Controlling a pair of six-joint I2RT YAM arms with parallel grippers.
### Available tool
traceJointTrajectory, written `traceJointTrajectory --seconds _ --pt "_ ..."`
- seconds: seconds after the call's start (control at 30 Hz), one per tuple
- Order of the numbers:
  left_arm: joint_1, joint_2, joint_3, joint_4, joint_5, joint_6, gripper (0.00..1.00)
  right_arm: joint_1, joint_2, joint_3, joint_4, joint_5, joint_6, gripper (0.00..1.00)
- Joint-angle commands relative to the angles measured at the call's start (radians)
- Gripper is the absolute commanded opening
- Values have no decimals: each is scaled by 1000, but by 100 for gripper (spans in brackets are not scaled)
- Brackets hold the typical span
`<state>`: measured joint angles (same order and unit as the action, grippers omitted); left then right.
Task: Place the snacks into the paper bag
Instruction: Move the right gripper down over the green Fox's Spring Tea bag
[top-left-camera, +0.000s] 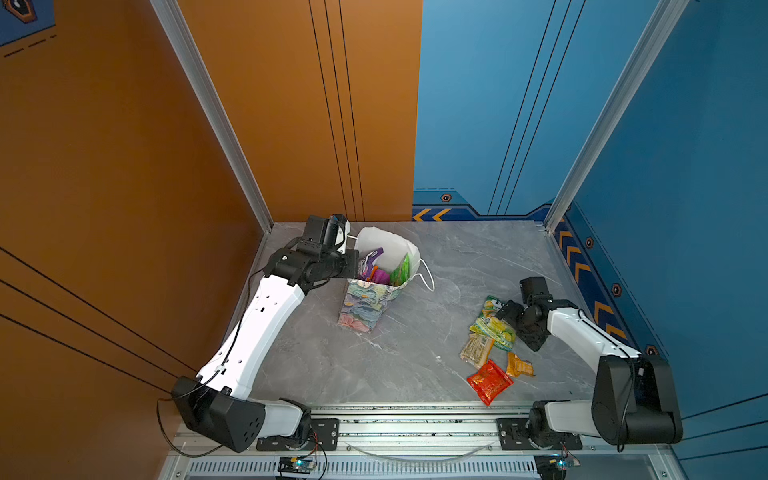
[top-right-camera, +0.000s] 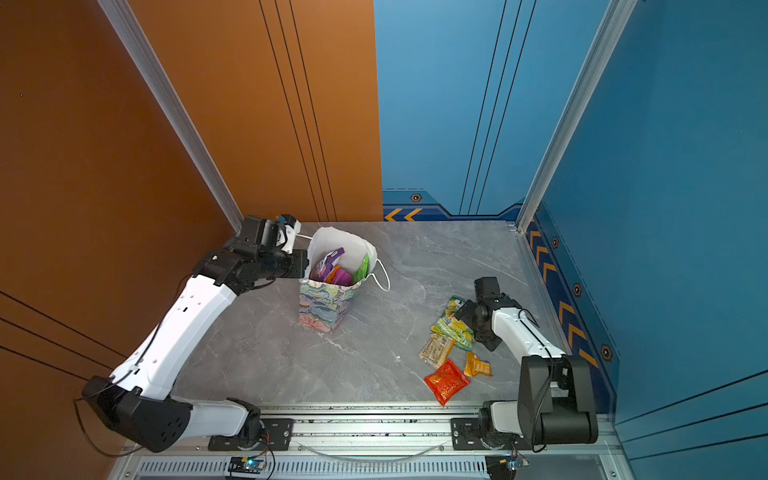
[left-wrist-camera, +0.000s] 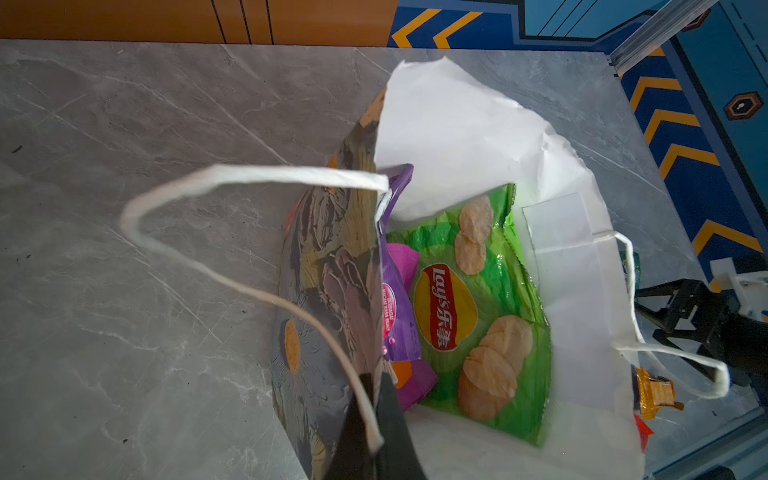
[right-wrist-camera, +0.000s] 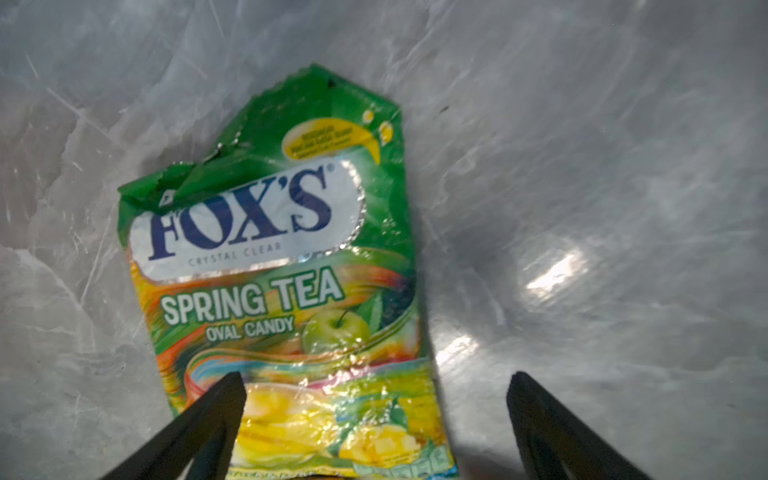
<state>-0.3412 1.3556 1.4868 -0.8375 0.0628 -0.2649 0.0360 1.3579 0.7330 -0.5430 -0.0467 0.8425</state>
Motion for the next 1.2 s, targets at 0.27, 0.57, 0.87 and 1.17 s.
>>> traceJointTrajectory --seconds 0.27,0.57,0.87,1.17 --pt "5 -36 4 28 1 18 4 153 109 52 121 -58 140 100" --pt "4 -36 4 29 4 18 4 308 258 170 169 -70 188 100" --pt "6 -34 5 29 -3 19 4 441 384 305 163 -91 201 100" --pt "6 -38 4 29 -3 19 4 450 334 343 121 -123 137 100"
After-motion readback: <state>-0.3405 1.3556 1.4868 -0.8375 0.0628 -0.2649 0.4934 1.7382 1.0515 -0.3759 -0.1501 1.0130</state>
